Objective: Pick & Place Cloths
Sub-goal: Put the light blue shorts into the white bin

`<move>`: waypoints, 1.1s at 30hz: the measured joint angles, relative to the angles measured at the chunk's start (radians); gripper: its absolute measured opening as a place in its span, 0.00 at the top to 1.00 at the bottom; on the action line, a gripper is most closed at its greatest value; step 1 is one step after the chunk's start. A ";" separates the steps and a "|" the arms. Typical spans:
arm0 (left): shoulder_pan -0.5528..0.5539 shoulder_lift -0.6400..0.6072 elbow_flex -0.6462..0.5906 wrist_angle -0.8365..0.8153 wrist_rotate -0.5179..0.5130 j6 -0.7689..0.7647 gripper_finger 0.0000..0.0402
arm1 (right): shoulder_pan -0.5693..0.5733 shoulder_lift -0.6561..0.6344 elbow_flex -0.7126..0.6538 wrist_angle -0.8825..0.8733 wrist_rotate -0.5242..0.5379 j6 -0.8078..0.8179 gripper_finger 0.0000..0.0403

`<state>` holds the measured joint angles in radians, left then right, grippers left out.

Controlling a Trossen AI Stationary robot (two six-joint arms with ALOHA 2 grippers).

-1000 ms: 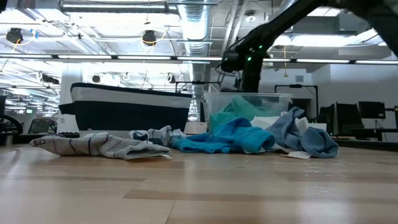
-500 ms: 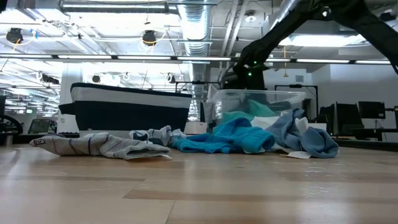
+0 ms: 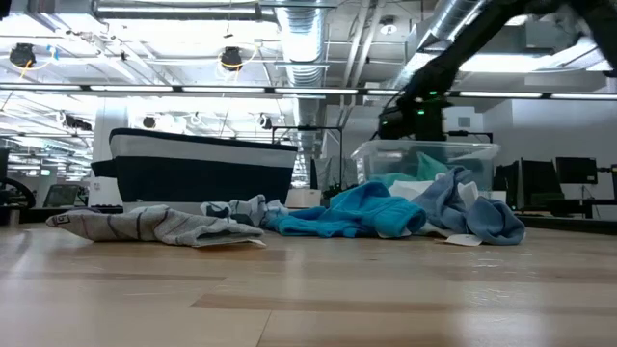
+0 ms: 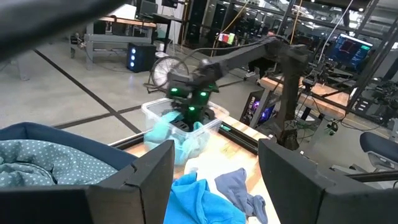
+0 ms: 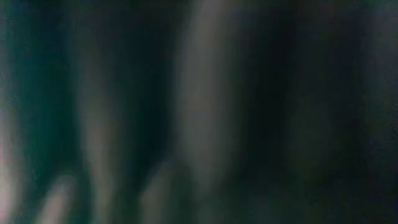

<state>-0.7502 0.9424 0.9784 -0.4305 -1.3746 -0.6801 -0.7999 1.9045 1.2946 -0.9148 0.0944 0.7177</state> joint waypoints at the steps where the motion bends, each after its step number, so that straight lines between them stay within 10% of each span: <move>1: 0.000 0.000 0.000 0.000 -0.001 0.005 0.47 | -0.008 -0.037 -0.057 0.049 -0.007 0.012 1.00; 12: 0.019 0.000 0.000 0.000 -0.063 0.041 0.47 | -0.076 -0.258 -0.370 0.217 -0.011 0.224 1.00; 33: 0.018 0.000 0.000 0.005 -0.049 0.037 0.47 | -0.127 -0.406 -0.395 0.277 0.032 0.397 0.81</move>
<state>-0.7319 0.9424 0.9787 -0.4259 -1.4239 -0.6430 -0.9264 1.4984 0.8999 -0.6373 0.1262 1.1146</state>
